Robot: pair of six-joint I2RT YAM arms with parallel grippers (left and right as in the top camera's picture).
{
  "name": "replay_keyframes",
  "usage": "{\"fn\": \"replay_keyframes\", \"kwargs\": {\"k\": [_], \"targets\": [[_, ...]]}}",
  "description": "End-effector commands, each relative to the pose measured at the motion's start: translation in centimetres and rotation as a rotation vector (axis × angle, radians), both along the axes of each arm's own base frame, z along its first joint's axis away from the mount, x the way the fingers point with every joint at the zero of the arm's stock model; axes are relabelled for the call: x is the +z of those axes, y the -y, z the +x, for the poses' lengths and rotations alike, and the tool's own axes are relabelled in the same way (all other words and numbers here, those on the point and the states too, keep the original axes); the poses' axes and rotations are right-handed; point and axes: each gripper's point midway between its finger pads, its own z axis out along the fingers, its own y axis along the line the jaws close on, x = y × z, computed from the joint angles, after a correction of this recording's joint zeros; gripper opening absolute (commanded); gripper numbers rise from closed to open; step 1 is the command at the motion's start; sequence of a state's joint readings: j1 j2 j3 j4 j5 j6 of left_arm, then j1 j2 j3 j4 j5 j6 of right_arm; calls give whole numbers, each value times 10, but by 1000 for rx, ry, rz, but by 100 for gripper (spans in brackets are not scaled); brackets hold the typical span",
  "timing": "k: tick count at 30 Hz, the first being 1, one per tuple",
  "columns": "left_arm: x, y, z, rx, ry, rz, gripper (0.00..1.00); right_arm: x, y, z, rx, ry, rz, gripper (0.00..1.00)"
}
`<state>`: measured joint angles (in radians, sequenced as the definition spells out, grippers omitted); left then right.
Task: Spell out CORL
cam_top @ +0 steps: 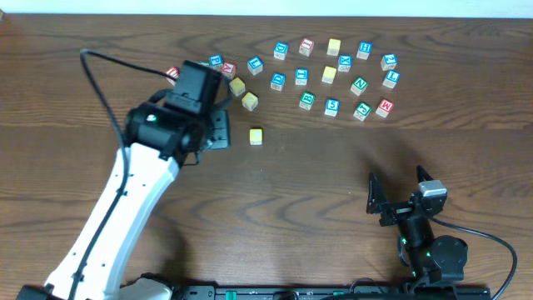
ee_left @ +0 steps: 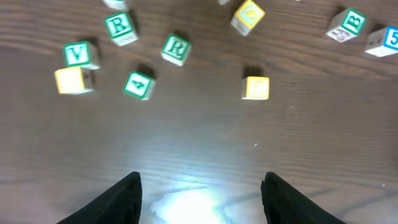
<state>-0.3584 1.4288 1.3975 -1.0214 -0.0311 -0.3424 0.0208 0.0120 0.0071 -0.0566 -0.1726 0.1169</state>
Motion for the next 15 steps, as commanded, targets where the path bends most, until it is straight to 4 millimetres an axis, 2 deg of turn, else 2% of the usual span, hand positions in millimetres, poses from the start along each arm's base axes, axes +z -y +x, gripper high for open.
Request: {"fn": "replay_keyframes", "kwargs": {"k": [1,4,8,15], "targets": [[15,-23,0,56,30,0,61,1,2,0,-9,8,-9,99],[22,-41,0,111,47,-4,61,18,-2,0,18,72,22,99],[28,-53,-1,134,65,-3,61,44,-10,-4,66,168,25,99],[31,-65,-1,153,75,7,61,83,-9,-6,61,126,2,99]]}}
